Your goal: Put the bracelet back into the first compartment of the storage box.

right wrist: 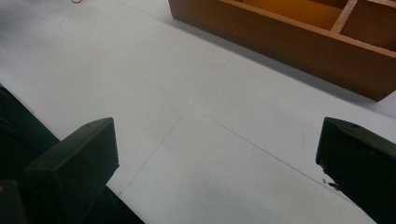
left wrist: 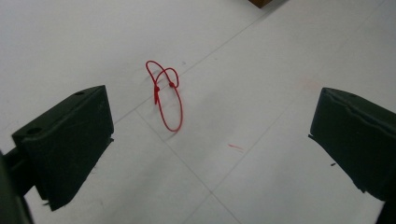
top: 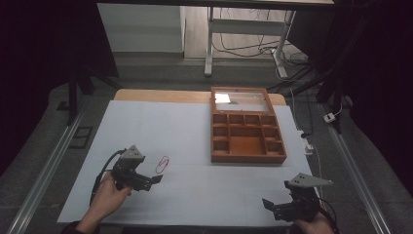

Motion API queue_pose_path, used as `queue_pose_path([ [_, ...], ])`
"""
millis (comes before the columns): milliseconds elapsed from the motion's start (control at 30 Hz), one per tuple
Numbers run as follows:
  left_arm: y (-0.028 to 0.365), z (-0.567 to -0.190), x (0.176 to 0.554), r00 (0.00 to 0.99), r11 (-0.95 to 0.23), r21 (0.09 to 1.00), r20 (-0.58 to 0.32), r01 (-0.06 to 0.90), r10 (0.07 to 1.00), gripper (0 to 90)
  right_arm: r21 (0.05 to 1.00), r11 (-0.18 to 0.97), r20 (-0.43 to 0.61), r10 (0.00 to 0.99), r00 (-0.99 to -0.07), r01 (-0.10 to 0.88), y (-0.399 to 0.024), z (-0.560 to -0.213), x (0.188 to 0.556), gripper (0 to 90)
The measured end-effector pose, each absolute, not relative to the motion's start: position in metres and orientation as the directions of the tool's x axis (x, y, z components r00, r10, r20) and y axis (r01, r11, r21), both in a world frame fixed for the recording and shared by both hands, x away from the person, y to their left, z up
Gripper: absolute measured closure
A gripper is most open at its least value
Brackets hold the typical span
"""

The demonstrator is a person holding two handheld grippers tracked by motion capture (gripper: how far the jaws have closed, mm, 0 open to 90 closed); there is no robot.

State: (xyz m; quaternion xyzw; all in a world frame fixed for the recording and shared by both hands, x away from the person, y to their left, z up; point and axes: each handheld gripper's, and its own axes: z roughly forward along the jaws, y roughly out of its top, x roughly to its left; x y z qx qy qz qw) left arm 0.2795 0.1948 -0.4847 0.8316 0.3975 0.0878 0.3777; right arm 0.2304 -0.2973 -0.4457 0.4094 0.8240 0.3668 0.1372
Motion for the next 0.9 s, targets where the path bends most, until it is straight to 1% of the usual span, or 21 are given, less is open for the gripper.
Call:
queue_pose_path([
  [500, 0.169, -0.493, 0.311, 0.676, -0.460, 0.656, -0.105, 0.598, 0.730, 0.0, 0.713, 0.395, 0.079, 0.775, -0.627, 0.579, -0.297, -0.446, 0.231, 0.0],
  [700, 0.163, -0.501, 0.324, 0.674, -0.480, 0.629, -0.099, 0.612, 0.732, 0.0, 0.712, 0.399, 0.078, 0.773, -0.630, 0.578, -0.297, -0.446, 0.231, 0.0],
  [800, 0.161, -0.505, 0.331, 0.679, -0.487, 0.612, -0.114, 0.623, 0.725, 0.0, 0.712, 0.399, 0.079, 0.772, -0.630, 0.578, -0.297, -0.446, 0.231, 0.0],
  [900, 0.158, -0.509, 0.334, 0.692, -0.524, 0.586, -0.090, 0.618, 0.716, 3.5, 0.711, 0.400, 0.080, 0.771, -0.631, 0.578, -0.297, -0.446, 0.231, 0.0],
])
